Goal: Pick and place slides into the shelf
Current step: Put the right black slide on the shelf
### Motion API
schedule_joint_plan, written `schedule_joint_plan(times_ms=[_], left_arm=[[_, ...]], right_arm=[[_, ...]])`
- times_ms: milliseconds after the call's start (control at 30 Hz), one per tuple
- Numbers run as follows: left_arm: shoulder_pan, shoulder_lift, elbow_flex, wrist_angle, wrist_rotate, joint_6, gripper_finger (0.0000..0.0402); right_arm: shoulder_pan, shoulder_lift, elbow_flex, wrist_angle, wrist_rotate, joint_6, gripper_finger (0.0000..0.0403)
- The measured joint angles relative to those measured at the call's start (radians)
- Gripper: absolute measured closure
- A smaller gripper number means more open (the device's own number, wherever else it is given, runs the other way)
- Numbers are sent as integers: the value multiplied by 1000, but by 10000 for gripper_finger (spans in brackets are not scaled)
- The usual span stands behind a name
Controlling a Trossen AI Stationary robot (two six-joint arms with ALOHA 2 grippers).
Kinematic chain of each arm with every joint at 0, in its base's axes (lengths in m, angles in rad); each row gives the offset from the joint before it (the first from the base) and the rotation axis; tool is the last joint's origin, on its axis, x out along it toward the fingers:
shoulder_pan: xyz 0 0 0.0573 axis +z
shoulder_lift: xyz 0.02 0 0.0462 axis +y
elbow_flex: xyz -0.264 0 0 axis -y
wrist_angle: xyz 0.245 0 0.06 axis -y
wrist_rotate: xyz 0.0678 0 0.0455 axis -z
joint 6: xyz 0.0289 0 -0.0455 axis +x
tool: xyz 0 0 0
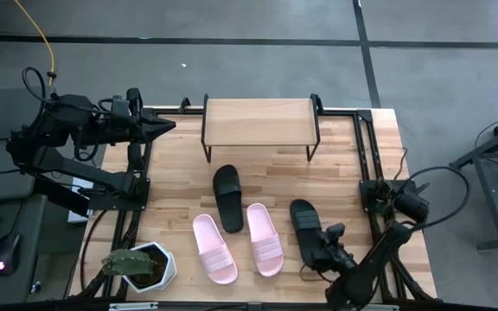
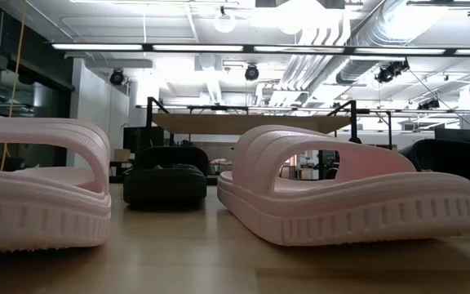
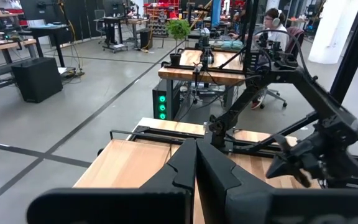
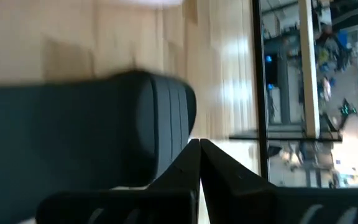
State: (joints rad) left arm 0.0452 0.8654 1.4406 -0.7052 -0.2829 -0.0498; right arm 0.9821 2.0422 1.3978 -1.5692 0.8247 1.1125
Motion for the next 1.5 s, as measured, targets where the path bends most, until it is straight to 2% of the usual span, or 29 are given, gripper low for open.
schedule_joint_plan(times_ms=[167, 300, 633, 833, 1367, 1500], left_arm=[[0, 0, 0, 0, 0, 0, 401], [0, 0, 0, 0, 0, 0, 401], [0, 0, 0, 0, 0, 0, 401], [0, 0, 0, 0, 0, 0, 401], [0, 1, 0, 0, 0, 0, 401], [0, 1, 0, 0, 0, 0, 401]], right_arm=[[0, 0, -90, 69, -71, 53, 402], [0, 0, -97, 108, -92, 49, 389], [0, 0, -42, 111, -34, 28, 306], [0, 0, -42, 112, -35, 23, 276], [-14, 0, -69, 140, -11, 3, 269], [-37, 0, -79, 186, -11, -57, 269]])
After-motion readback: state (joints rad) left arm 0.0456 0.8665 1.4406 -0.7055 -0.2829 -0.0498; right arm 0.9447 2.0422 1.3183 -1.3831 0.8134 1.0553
